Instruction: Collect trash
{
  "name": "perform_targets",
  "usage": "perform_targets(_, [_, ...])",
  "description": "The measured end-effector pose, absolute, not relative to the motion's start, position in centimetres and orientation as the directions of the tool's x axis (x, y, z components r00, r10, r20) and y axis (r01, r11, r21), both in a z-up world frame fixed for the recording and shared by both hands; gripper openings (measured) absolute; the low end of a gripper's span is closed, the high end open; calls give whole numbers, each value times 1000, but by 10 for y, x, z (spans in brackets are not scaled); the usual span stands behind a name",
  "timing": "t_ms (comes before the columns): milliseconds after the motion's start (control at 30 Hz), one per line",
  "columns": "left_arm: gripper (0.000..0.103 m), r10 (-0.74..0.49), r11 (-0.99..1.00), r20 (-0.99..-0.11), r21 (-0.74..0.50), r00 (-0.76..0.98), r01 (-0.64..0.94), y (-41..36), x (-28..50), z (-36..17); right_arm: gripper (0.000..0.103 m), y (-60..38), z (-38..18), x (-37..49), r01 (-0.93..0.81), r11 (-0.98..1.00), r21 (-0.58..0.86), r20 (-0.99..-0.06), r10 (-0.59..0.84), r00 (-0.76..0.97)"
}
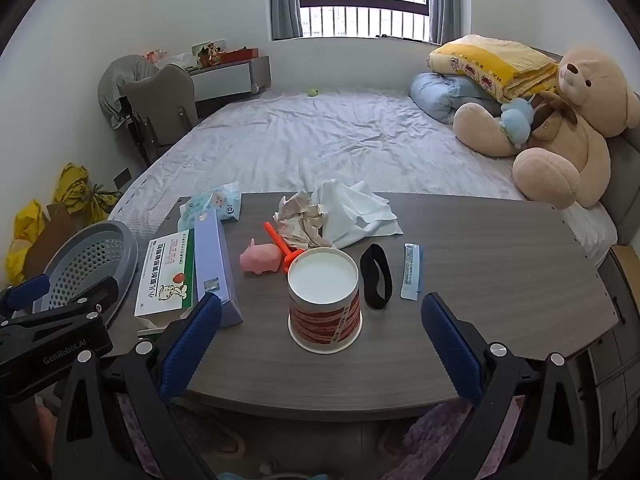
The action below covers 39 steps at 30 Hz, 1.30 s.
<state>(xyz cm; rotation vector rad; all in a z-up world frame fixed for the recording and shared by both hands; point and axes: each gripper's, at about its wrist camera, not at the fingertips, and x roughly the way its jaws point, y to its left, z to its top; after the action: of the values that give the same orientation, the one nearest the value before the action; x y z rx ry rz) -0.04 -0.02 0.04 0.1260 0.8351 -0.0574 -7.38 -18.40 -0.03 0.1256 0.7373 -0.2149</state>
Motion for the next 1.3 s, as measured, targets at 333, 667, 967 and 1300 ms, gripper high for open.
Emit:
perform_targets(333, [97, 9, 991, -730, 96, 683, 89, 12, -5, 6, 96, -176, 7, -74, 237, 971, 34, -675, -153, 722])
perform_targets(667, [97, 14, 992, -726, 96, 688, 81, 16, -9, 8, 96, -173, 8, -80, 231, 972, 40, -666, -146, 731])
perform_targets(967, [97, 15, 992, -726, 96, 688, 80, 18, -10, 8, 96, -173, 10, -79, 229, 973, 37, -664, -147, 733])
perform_targets(1300, [97, 16, 993, -725, 95, 688, 77, 19, -10, 8, 96, -173, 9, -79, 229, 973, 34, -659, -151, 737])
